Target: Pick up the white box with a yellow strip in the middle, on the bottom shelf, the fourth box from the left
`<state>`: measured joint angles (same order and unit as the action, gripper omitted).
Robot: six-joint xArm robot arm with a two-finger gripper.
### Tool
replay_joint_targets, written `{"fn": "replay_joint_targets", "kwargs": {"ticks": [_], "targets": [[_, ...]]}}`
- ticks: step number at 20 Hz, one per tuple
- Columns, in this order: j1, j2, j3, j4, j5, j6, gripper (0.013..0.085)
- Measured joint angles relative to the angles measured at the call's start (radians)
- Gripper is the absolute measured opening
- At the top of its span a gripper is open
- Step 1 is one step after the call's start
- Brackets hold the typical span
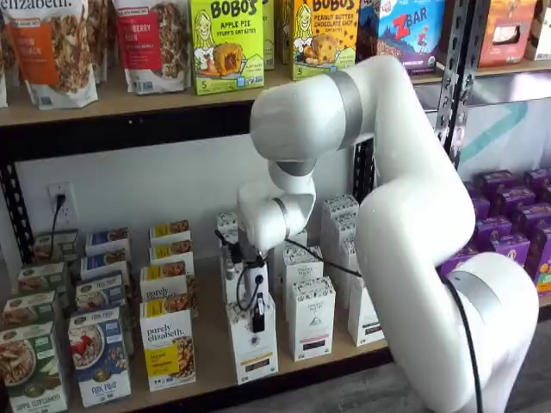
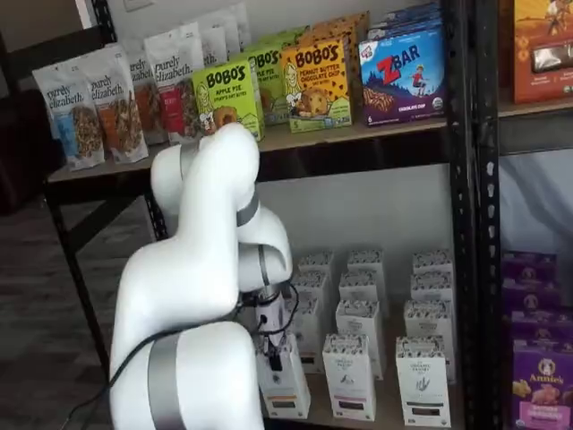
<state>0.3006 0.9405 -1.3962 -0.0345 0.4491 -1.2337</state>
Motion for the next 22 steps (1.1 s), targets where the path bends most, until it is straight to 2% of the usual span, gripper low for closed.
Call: {"fn": "replay_joint_targets", "kwargs": {"ticks": [12, 14, 16, 22], "targets": [[0.026, -0.25, 0.329, -0.028, -0.112, 0.053, 0.053], [0.031, -0.306, 0.386, -0.063, -0.107, 0.09, 0.053], [0.036, -0.363, 0.442, -0.131, -0.091, 0.158, 0.053], [0.066, -0.505, 0.568, -0.175, -0.048, 0.226, 0.053]]}}
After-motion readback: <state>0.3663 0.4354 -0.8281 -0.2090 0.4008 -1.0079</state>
